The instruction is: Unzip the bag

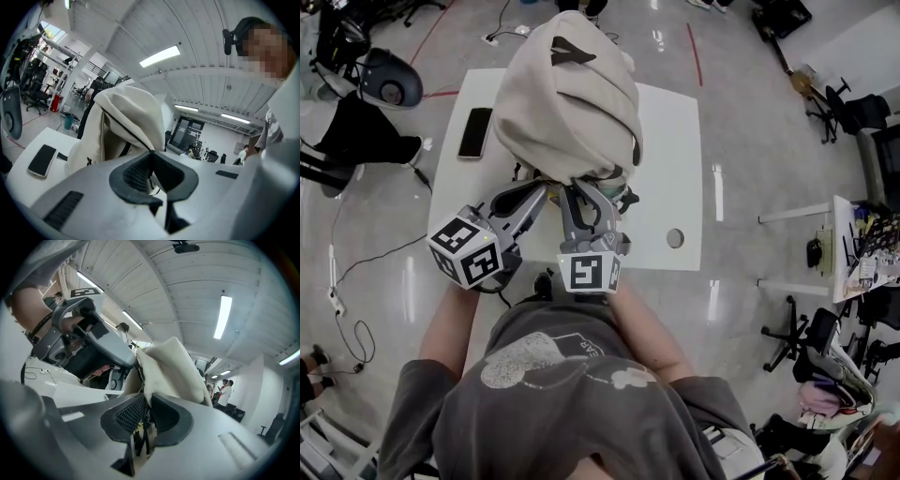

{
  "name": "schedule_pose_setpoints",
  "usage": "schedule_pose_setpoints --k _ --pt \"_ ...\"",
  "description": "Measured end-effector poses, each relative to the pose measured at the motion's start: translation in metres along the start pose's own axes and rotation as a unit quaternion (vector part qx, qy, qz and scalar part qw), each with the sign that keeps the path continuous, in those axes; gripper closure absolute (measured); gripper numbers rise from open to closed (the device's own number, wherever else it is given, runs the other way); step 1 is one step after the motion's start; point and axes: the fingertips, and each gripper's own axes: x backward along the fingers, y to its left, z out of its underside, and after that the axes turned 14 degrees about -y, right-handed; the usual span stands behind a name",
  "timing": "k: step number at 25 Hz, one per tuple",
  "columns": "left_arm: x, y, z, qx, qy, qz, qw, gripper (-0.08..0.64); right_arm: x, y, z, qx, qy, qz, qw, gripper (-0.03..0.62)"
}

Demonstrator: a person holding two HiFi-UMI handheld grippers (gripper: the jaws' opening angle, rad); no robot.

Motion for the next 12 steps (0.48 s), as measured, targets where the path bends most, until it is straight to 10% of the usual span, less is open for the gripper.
schedule_pose_setpoints --k 12 --pt "-0.004 0.010 -0.023 0.029 -0.036 0.022 0.9987 0.526 0.003 -0.002 -0.005 -0.006 -0.011 -0.001 1.000 0.549"
